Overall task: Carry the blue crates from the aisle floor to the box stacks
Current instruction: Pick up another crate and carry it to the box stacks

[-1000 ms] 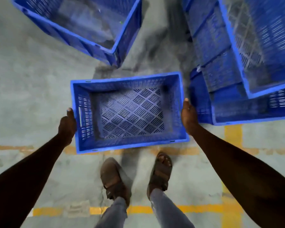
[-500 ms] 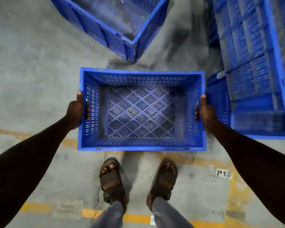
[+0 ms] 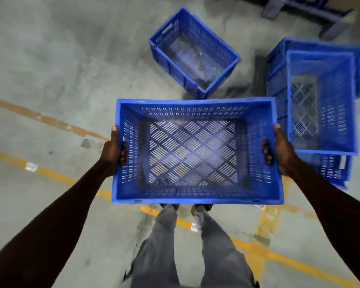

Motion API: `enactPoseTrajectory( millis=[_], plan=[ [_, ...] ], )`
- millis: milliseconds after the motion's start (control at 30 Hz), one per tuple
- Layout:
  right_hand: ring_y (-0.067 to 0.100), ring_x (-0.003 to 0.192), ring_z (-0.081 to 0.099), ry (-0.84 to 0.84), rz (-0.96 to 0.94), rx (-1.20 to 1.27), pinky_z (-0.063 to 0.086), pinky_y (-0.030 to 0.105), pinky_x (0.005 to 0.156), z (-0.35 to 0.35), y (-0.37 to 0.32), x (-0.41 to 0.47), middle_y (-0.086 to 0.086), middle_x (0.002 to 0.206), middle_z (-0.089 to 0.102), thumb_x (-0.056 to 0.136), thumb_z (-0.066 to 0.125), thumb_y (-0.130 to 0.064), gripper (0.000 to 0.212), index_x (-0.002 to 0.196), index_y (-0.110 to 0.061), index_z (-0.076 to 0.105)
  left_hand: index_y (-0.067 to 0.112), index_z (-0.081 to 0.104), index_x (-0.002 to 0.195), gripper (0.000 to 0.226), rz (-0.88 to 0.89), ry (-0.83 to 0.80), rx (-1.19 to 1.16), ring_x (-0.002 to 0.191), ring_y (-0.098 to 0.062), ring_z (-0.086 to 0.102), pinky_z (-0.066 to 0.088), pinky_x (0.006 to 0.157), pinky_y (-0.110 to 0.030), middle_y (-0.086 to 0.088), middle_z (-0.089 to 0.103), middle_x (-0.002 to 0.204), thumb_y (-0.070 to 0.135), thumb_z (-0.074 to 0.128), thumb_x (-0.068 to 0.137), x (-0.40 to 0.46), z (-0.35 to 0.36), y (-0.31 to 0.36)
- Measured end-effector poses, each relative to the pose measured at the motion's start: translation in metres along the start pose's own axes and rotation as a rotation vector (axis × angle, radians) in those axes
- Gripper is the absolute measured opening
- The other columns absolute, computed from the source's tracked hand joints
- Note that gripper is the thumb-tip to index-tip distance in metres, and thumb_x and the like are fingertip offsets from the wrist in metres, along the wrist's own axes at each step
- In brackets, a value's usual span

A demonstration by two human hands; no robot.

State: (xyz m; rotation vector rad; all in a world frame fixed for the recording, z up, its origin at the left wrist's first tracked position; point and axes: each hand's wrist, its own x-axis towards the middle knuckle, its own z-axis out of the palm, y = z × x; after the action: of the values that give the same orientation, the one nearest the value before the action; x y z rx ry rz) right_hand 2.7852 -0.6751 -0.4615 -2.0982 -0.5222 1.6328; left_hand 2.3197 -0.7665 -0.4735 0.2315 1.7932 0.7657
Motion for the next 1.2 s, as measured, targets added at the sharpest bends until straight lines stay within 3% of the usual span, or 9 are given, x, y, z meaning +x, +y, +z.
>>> enactPoseTrajectory(
  millis=[133,300,433,533,667,767,867,1000,1200],
  plan=[
    [0.013,0.03,0.03,0.024,-0.105,-0.077,0.024,0.017,0.034,0.023,-0.03,-0.091,-0.001,0.044,0.042,0.057,0.041,-0.098,0.081,0.067,-0.018,0.052,0.016,0.046,0.066,0.071,0.035,0.107,-0.031,0.038,-0.017,0.03,0.027,0.044,-0.025,-0.003,0.034,0.048,0.084,0.037,0.083,-0.087,-0.066,0.015],
    [0.013,0.031,0.028,-0.026,-0.194,-0.175,0.024,0.017,0.036,0.083,-0.051,-0.161,-0.002,0.045,0.041,0.081,0.04,-0.088,0.071,0.064,-0.02,0.049,0.015,0.045,0.067,0.075,0.05,0.173,-0.097,0.043,-0.018,0.029,0.027,0.045,-0.026,-0.003,0.032,0.052,0.088,0.037,0.078,-0.137,-0.154,0.011],
    [0.015,0.034,0.031,-0.193,-0.239,-0.221,0.028,0.02,0.036,0.136,-0.063,-0.201,0.001,0.049,0.039,0.045,0.048,-0.101,0.084,0.068,-0.02,0.049,0.016,0.044,0.069,0.072,0.057,0.192,-0.137,0.04,-0.017,0.029,0.029,0.043,-0.023,-0.001,0.032,0.05,0.086,0.036,0.081,-0.16,-0.227,0.014],
    [0.015,0.035,0.034,-0.329,-0.256,-0.256,0.032,0.022,0.035,0.175,-0.075,-0.227,0.0,0.049,0.039,0.054,0.051,-0.093,0.076,0.074,-0.019,0.048,0.017,0.044,0.074,0.066,0.069,0.107,-0.232,0.038,-0.014,0.031,0.032,0.039,-0.021,0.002,0.032,0.05,0.082,0.037,0.084,-0.175,-0.281,0.018],
    [0.011,0.034,0.028,-0.365,-0.32,-0.307,0.027,0.019,0.035,0.235,-0.096,-0.251,-0.003,0.048,0.035,0.063,0.048,-0.09,0.07,0.074,-0.021,0.047,0.021,0.043,0.076,0.059,0.075,0.021,-0.462,0.039,-0.01,0.031,0.032,0.039,-0.021,0.005,0.031,0.054,0.078,0.038,0.085,-0.189,-0.337,0.011],
    [0.011,0.032,0.026,-0.369,-0.35,-0.363,0.024,0.017,0.035,0.288,-0.116,-0.26,-0.004,0.045,0.034,0.082,0.044,-0.083,0.064,0.072,-0.02,0.048,0.021,0.044,0.076,0.061,0.096,0.154,-0.459,0.037,-0.011,0.028,0.029,0.036,-0.019,0.004,0.034,0.052,0.08,0.038,0.085,-0.188,-0.364,0.008],
    [0.011,0.032,0.026,-0.455,-0.378,-0.454,0.023,0.018,0.035,0.364,-0.137,-0.269,-0.004,0.045,0.035,0.08,0.045,-0.085,0.067,0.072,-0.019,0.048,0.019,0.046,0.074,0.063,0.107,0.335,-0.49,0.037,-0.011,0.026,0.027,0.037,-0.018,0.003,0.031,0.052,0.081,0.04,0.084,-0.178,-0.406,0.004],
    [0.01,0.033,0.025,-0.487,-0.4,-0.494,0.023,0.017,0.035,0.414,-0.163,-0.268,-0.005,0.044,0.034,0.094,0.038,-0.074,0.059,0.073,-0.019,0.046,0.019,0.047,0.073,0.063,0.098,0.4,-0.491,0.039,-0.012,0.026,0.026,0.039,-0.019,0.002,0.032,0.052,0.08,0.042,0.084,-0.165,-0.424,0.017],
    [0.011,0.033,0.026,-0.528,-0.494,-0.573,0.025,0.019,0.035,0.576,-0.211,-0.273,-0.003,0.045,0.036,0.071,0.047,-0.086,0.069,0.073,-0.018,0.049,0.018,0.046,0.072,0.06,0.098,0.555,-0.536,0.04,-0.014,0.027,0.027,0.041,-0.021,0.002,0.034,0.05,0.075,0.04,0.09,-0.127,-0.516,0.066]
  ],
)
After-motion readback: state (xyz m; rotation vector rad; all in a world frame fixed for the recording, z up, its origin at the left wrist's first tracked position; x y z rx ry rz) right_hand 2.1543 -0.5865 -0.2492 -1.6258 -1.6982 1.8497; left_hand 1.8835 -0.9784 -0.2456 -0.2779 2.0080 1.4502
